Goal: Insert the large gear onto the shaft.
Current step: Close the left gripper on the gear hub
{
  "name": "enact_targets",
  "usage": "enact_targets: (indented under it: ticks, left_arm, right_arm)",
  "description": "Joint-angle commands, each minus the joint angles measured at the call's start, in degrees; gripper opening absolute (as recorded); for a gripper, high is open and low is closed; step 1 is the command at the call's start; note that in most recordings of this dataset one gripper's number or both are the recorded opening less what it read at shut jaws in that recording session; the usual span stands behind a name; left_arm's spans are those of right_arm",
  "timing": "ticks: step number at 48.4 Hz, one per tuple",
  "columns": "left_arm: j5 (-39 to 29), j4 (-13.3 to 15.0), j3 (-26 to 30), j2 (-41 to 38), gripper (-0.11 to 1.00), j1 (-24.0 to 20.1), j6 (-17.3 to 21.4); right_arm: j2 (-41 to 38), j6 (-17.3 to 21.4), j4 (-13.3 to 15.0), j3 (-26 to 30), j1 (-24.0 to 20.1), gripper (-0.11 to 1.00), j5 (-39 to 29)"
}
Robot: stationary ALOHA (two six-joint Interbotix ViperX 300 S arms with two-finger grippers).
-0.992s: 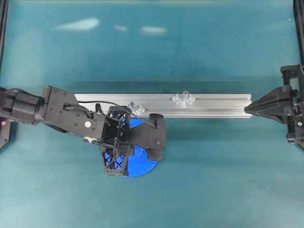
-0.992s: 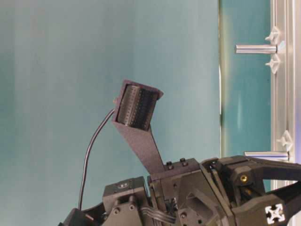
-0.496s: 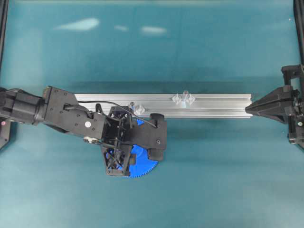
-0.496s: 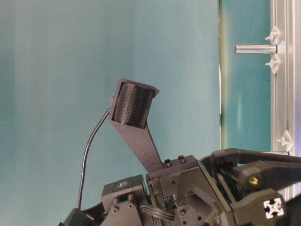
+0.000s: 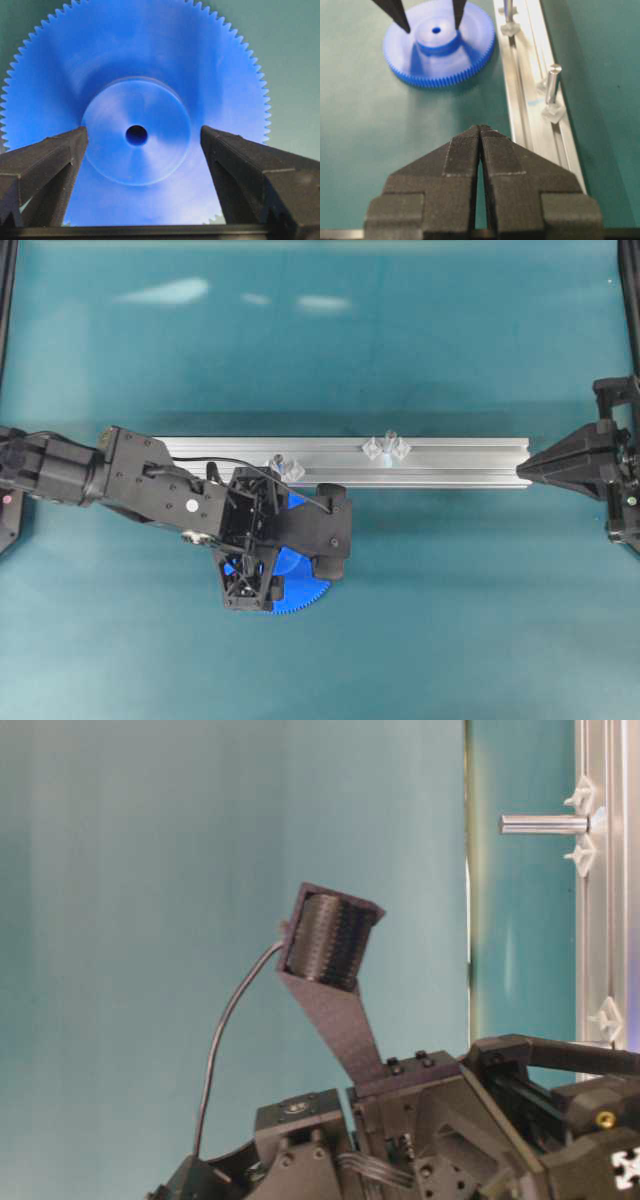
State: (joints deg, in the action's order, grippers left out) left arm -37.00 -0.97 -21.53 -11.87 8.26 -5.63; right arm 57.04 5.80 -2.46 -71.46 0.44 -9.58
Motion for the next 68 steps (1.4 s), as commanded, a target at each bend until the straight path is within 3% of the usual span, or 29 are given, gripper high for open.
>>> enact_targets:
  ticks: [1,50,68]
  left_arm:
    - [0.26,-0.18,0.88,0.79,0.95,-0.35,0.09]
    - [1.23,-0.18,0.44,-1.85,0.95,-1.58,0.35]
    - [0.97,-0.18,0.00,-1.85,0.95,-1.58,0.26]
  right_arm:
    - [-0.35,0.53,-0.09,0.53,0.09,0.07,0.35]
    - [-0.09,0.62,-0.09,0.26,0.79,0.07,0.53]
    - [1.23,2.46,0.00,-0.18,0.88,0.07,0.26]
